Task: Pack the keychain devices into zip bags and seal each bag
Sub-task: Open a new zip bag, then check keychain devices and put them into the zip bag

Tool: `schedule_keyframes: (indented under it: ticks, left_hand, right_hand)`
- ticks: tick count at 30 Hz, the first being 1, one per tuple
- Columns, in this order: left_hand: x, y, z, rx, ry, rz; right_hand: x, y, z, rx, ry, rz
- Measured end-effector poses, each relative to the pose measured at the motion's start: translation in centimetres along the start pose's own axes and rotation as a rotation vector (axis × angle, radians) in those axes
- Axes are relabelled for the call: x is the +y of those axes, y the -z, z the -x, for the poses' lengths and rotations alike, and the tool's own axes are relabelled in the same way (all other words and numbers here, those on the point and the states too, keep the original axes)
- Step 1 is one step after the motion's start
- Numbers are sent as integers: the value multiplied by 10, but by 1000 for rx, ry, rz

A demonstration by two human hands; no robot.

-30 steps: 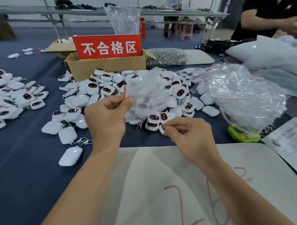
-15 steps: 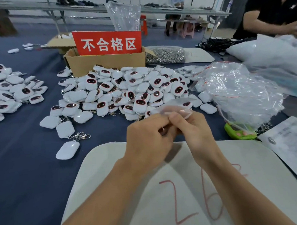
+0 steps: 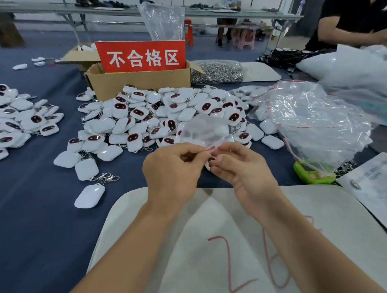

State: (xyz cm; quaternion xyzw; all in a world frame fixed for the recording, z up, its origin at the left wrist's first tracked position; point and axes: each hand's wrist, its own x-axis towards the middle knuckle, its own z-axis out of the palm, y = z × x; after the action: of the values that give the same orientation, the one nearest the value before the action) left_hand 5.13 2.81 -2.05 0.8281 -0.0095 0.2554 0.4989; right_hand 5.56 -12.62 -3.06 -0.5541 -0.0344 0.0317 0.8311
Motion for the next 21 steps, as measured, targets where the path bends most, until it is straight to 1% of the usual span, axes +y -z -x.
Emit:
schedule_keyframes:
  ticks: [1, 2, 4, 6, 8, 11, 12, 13, 15, 16, 17, 18, 20, 21]
  left_hand:
    - [-2, 1, -2, 4, 42, -8]
    - [-3, 1, -2, -5, 71, -13]
    - [-4, 0, -3, -59, 89, -12]
    - [-5, -3, -2, -148, 69, 4]
    - [-5, -5, -3, -224, 64, 109]
    - [-4, -1, -12, -286, 121, 383]
    - [-5, 1, -15, -269, 128, 436]
    - [-6, 3, -17, -213, 133, 451]
    - [-9, 8, -22, -29, 99, 368]
    - [-9, 11, -23, 49, 34, 286]
    - [-7, 14, -22, 93, -71, 187]
    - [-4, 17, -19, 111, -219, 75]
    - [6, 16, -8, 120, -554, -123]
    - [12, 11, 1, 117, -671, -176]
  right_hand:
    - [2, -1, -1, 43, -20, 31]
    - [3, -2, 0, 37, -18, 80]
    - [3, -8, 2, -25, 36, 165]
    - [4, -14, 2, -27, 109, 254]
    - [4, -14, 0, 46, 143, 306]
    - [-1, -8, -4, 93, 199, 334]
    - [-3, -7, -4, 92, 225, 373]
    - [-4, -6, -3, 92, 247, 431]
    - [-1, -5, -2, 116, 261, 597]
    - [2, -5, -1, 149, 262, 691]
    - [3, -5, -1, 186, 265, 791]
    - [3, -5, -1, 217, 269, 881]
    - [-1, -6, -1, 270, 275, 945]
    - [-3, -7, -1, 288, 265, 916]
